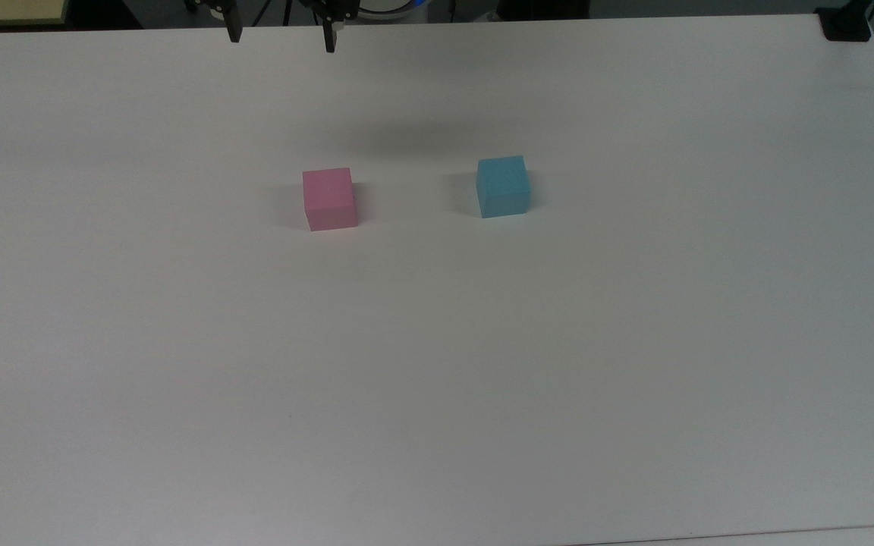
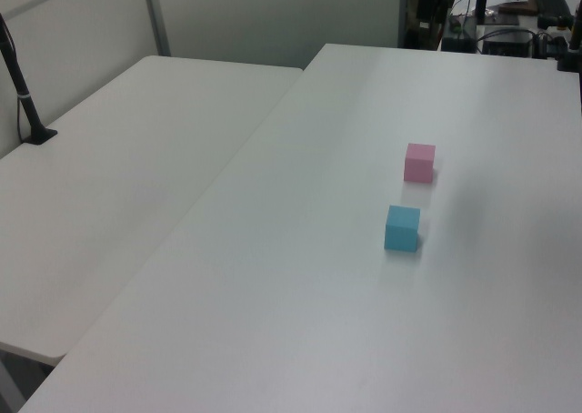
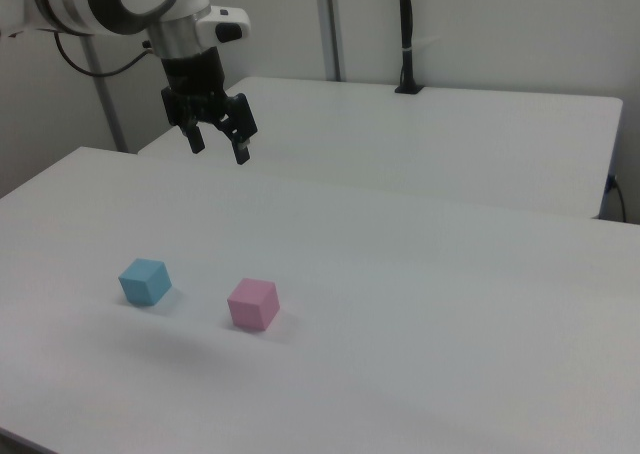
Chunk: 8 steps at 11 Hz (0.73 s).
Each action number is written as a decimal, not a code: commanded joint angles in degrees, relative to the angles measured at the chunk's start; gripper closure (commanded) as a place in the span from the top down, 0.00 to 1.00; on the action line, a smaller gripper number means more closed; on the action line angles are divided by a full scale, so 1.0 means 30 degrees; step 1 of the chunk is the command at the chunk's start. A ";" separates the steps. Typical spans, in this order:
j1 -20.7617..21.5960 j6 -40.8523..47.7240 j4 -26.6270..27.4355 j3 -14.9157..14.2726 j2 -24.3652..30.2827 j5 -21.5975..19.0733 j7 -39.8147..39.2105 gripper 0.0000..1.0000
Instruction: Put blue cube on pink cube
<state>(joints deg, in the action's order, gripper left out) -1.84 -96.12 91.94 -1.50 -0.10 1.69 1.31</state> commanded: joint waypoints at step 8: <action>0.0233 0.1833 -0.0178 -0.0057 0.0237 -0.0210 0.0092 1.00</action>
<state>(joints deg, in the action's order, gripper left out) -1.71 -93.32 91.94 -1.49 -0.06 1.68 1.31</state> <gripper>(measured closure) 0.000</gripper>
